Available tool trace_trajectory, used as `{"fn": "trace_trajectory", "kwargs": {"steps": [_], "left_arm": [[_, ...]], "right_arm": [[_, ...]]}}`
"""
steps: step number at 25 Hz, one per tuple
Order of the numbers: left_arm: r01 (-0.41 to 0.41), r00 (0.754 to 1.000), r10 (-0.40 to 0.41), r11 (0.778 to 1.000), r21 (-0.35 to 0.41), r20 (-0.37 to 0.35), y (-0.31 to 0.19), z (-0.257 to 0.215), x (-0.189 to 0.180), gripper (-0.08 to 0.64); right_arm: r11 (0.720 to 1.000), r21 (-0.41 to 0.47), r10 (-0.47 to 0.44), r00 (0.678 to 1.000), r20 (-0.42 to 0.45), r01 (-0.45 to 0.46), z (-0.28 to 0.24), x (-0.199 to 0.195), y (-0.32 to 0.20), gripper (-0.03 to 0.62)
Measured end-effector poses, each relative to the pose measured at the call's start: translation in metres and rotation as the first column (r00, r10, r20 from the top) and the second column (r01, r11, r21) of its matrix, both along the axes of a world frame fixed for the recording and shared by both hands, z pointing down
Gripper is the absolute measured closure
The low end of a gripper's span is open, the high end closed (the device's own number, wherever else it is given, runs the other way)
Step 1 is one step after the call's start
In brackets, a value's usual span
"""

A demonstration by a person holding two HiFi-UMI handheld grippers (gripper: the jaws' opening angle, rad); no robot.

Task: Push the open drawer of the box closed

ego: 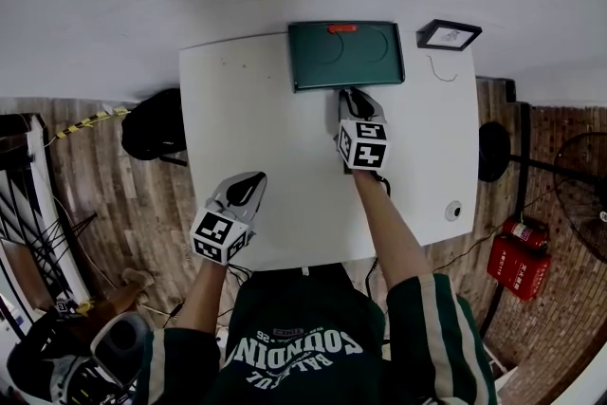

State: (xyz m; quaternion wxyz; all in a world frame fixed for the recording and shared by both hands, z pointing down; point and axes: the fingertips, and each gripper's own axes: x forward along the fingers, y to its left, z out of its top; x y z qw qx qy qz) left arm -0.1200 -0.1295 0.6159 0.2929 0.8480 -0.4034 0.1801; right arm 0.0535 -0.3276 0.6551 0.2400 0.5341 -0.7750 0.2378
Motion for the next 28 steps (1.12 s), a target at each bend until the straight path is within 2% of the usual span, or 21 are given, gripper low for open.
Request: {"fn": "trace_trajectory", "kwargs": {"steps": [7, 13, 15, 17, 20, 28], "left_arm": [[0.004, 1.0, -0.004, 1.0, 0.012, 0.001, 0.001, -0.006, 0.002, 0.508], [0.031, 0.999, -0.032, 0.997, 0.068, 0.007, -0.002, -0.029, 0.007, 0.508], [0.043, 0.999, -0.044, 0.995, 0.095, 0.009, 0.0, -0.04, 0.012, 0.508], [0.054, 0.998, -0.057, 0.991, 0.124, 0.016, 0.003, -0.051, 0.016, 0.508], [0.054, 0.997, -0.062, 0.983, 0.174, 0.043, 0.011, -0.069, 0.024, 0.508], [0.095, 0.994, -0.106, 0.951, 0.293, 0.021, 0.026, -0.126, 0.039, 0.508]], "right_arm": [[1.0, 0.007, -0.017, 0.998, 0.053, 0.017, -0.008, -0.002, 0.006, 0.508], [1.0, 0.006, -0.019, 0.999, 0.05, 0.019, -0.023, 0.01, 0.033, 0.509], [0.998, 0.041, -0.039, 0.997, 0.066, 0.037, -0.038, 0.013, 0.042, 0.514], [0.995, 0.085, -0.057, 0.995, 0.078, 0.05, -0.058, 0.016, 0.051, 0.562], [0.988, 0.137, -0.084, 0.991, 0.109, 0.068, -0.089, 0.018, 0.068, 0.591], [0.95, 0.283, -0.176, 0.976, 0.131, 0.133, -0.172, 0.028, 0.123, 0.591]]}}
